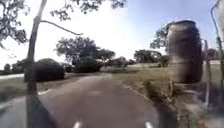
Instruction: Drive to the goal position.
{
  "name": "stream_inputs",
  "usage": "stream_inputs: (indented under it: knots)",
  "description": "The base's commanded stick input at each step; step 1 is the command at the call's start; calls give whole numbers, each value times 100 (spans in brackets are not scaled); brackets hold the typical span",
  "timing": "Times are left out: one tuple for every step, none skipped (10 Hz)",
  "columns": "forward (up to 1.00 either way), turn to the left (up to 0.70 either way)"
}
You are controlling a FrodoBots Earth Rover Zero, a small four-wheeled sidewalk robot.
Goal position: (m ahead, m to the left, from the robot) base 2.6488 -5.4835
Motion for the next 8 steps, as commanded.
stream_inputs:
  knots:
    - [92,36]
    - [48,24]
    - [9,16]
    - [8,15]
    - [9,17]
    - [8,16]
    - [8,15]
    - [8,16]
